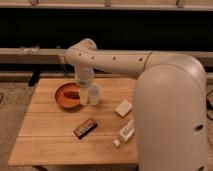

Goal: Place the bottle in the ceramic bowl

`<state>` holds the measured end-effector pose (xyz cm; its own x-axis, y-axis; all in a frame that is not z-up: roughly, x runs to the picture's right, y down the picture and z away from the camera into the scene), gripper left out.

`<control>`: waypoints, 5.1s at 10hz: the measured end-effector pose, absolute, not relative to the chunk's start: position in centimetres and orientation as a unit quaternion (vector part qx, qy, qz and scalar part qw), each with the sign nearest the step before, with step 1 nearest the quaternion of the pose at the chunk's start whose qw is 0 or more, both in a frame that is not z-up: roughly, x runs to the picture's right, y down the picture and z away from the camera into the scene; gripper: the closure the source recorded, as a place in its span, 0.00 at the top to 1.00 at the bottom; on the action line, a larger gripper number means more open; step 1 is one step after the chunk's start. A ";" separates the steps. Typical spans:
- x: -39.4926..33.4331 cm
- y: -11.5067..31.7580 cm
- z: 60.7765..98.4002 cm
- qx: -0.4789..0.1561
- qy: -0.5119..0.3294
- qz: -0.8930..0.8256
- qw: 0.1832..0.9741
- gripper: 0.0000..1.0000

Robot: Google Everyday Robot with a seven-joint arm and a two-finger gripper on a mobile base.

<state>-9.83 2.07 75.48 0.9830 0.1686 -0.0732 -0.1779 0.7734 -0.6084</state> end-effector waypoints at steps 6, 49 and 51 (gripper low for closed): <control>-9.9 2.0 75.5 -0.323 0.006 0.091 0.942 0.80; 8.3 18.2 77.2 -0.306 0.063 0.134 0.940 0.00; 7.4 16.2 77.4 -0.295 0.041 0.159 0.941 0.00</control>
<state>7.36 16.20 77.40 0.9461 0.2748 -0.1714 -0.3235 0.7750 -0.5430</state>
